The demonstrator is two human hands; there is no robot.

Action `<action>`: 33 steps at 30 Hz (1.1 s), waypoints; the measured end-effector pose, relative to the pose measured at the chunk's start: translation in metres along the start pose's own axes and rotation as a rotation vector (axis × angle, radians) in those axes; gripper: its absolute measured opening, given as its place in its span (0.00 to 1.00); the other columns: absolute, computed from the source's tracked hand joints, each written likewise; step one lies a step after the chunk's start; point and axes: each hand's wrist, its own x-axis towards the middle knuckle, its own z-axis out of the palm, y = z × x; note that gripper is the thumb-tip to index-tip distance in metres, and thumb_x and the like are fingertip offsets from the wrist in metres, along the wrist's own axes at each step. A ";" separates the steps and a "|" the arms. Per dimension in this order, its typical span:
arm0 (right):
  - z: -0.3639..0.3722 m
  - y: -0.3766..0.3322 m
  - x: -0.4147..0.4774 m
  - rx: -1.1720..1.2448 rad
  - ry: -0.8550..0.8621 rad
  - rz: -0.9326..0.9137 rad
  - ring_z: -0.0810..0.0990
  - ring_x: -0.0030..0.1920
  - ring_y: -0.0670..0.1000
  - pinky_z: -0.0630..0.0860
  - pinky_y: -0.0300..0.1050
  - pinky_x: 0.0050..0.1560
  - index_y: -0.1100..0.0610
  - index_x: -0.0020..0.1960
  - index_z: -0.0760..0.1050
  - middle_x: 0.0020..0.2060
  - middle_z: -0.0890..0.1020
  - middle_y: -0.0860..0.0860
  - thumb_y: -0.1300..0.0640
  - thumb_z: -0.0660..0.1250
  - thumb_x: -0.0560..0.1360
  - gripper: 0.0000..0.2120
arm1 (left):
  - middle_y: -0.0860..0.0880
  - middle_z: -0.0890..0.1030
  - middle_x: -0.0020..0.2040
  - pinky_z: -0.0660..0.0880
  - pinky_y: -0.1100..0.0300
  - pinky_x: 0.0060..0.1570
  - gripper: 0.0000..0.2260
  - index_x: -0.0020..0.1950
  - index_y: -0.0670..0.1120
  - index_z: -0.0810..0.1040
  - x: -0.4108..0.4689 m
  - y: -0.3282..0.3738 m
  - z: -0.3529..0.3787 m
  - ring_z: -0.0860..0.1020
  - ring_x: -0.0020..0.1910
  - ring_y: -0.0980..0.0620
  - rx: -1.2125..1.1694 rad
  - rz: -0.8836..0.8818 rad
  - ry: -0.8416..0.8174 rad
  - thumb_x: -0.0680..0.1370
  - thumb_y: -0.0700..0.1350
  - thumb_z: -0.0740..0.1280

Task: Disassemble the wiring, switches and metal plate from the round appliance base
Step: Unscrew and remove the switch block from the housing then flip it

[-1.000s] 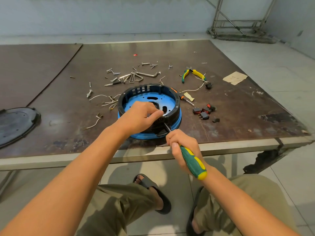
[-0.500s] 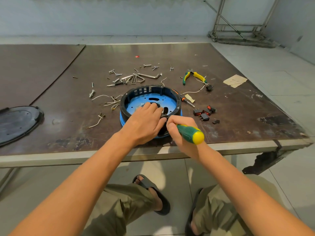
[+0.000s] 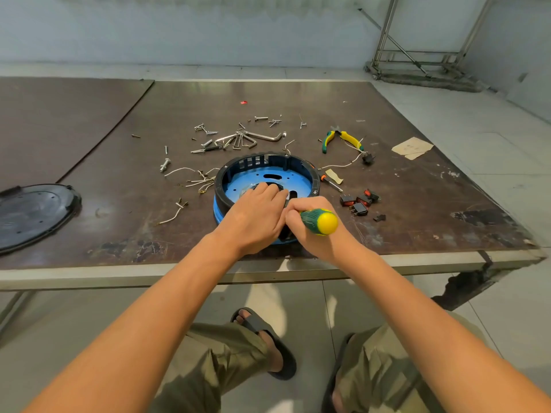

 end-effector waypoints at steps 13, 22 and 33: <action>0.006 0.002 0.002 -0.071 -0.004 0.004 0.76 0.36 0.53 0.76 0.49 0.38 0.58 0.38 0.76 0.33 0.78 0.52 0.65 0.63 0.79 0.12 | 0.46 0.76 0.53 0.70 0.50 0.54 0.21 0.62 0.43 0.74 0.001 -0.001 -0.003 0.70 0.49 0.49 -0.025 0.008 -0.052 0.80 0.52 0.50; 0.020 0.024 -0.027 0.106 0.104 -0.121 0.73 0.36 0.41 0.70 0.31 0.41 0.60 0.41 0.74 0.36 0.75 0.46 0.67 0.61 0.81 0.11 | 0.47 0.76 0.52 0.71 0.51 0.54 0.23 0.62 0.43 0.74 -0.001 0.002 -0.001 0.71 0.49 0.49 -0.020 -0.035 0.006 0.83 0.54 0.48; 0.015 0.006 -0.004 0.313 0.226 -0.058 0.74 0.32 0.40 0.68 0.28 0.36 0.42 0.33 0.71 0.29 0.77 0.38 0.70 0.61 0.78 0.25 | 0.49 0.76 0.50 0.70 0.53 0.52 0.19 0.59 0.44 0.75 -0.002 0.000 0.002 0.69 0.47 0.52 -0.040 -0.014 0.026 0.84 0.53 0.49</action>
